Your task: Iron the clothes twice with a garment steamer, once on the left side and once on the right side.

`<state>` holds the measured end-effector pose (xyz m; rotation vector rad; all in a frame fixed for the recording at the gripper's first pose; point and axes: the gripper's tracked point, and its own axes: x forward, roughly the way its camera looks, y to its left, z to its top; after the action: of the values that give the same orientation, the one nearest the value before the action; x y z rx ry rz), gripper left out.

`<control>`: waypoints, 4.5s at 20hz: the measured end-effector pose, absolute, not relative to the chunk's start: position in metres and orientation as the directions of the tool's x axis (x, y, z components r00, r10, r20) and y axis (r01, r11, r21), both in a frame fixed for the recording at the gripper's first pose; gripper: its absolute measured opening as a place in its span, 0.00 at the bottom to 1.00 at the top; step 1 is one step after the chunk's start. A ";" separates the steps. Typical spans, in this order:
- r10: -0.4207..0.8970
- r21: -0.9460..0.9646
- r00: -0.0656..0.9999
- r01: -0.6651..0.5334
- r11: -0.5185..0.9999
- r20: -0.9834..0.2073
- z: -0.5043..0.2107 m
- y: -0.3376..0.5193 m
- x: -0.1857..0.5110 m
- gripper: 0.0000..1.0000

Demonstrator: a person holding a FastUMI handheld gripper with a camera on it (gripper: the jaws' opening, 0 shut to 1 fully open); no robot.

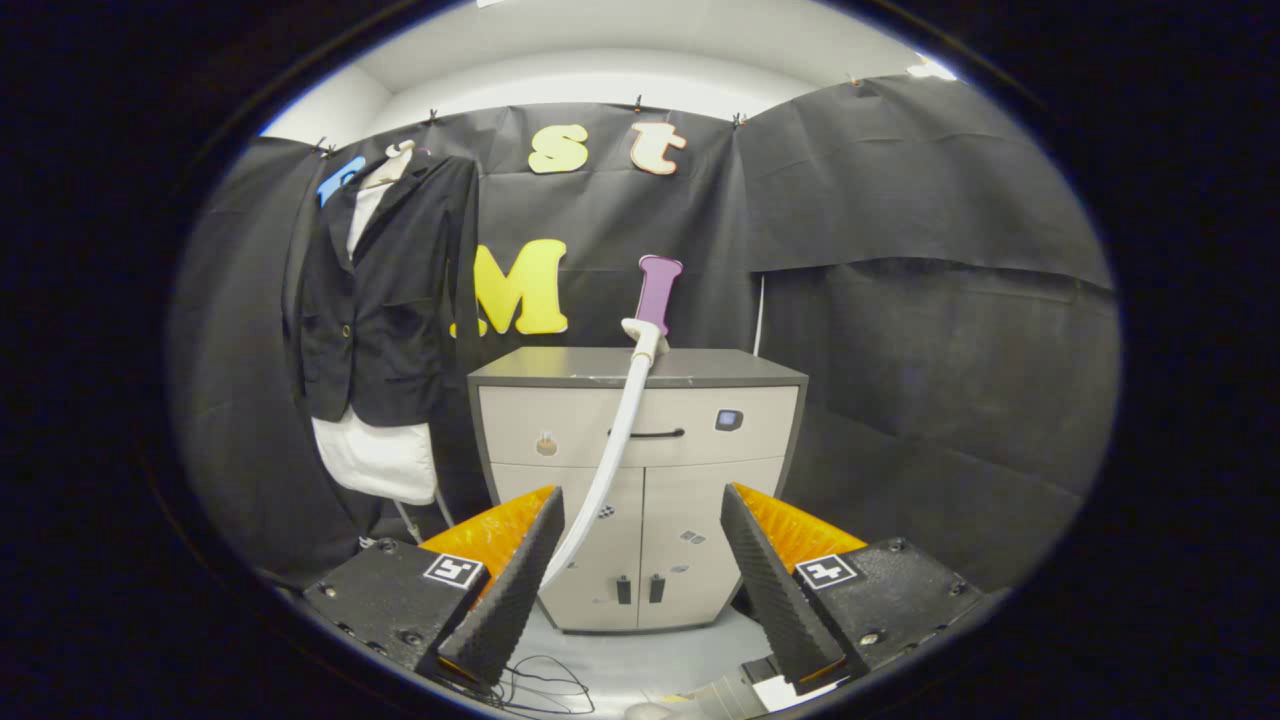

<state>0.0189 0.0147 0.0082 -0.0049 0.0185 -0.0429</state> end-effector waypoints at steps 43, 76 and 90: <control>0.196 0.197 0.898 -0.126 0.972 -0.393 0.109 0.015 0.430 0.60; 0.298 0.187 0.953 -0.302 0.935 0.053 0.299 0.216 0.216 0.37; 0.396 0.080 0.906 -0.410 0.909 0.147 0.359 0.397 0.166 0.36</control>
<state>0.1662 0.3967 0.3586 0.1103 -0.1292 0.4171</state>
